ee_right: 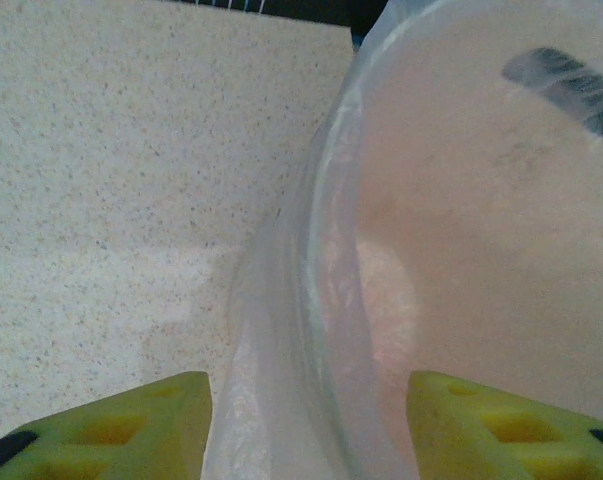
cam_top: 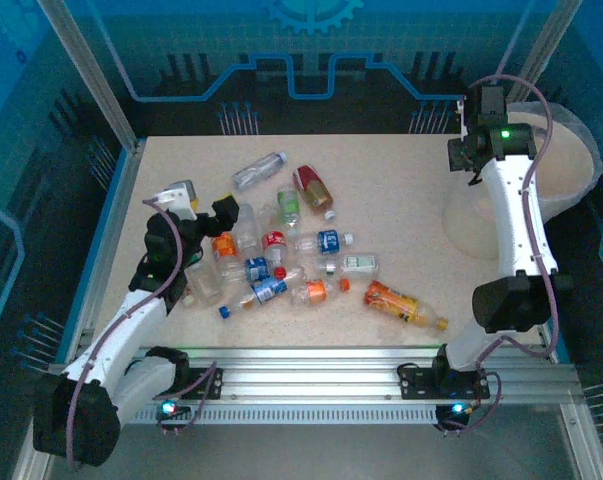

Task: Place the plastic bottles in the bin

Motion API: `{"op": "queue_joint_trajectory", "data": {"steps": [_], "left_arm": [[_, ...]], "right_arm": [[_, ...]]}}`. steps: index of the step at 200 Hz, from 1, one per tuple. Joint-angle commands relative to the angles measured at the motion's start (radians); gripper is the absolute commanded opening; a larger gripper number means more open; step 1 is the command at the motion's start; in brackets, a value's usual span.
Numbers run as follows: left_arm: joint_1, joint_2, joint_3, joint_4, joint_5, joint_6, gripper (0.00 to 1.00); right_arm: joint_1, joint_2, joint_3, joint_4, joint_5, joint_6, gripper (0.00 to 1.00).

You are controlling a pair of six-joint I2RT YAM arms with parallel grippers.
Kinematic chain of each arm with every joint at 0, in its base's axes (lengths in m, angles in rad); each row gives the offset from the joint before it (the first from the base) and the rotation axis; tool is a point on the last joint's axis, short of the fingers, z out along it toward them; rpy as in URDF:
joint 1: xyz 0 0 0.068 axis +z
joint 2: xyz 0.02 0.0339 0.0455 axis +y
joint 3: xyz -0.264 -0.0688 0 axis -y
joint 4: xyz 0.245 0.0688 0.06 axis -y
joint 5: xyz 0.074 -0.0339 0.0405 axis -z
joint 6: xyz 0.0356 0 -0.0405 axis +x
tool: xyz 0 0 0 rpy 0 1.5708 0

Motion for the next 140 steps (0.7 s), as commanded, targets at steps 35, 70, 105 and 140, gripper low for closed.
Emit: {"op": "queue_joint_trajectory", "data": {"steps": [35,70,105,140], "left_arm": [[-0.008,0.004,-0.008,0.018,0.02,-0.005,0.99],[-0.008,0.007,0.0,0.001,0.015,0.004,0.99],[-0.007,0.007,0.003,-0.005,0.013,0.01,0.99],[-0.008,0.008,0.004,-0.006,0.012,0.015,0.99]], "right_arm": [[-0.037,0.042,-0.033,-0.013,-0.053,-0.008,0.44],[-0.046,0.057,-0.036,-0.003,-0.099,-0.013,0.31],[-0.052,0.064,-0.029,0.005,-0.167,-0.027,0.13],[-0.052,0.07,0.003,0.004,-0.25,-0.039,0.0]]}}
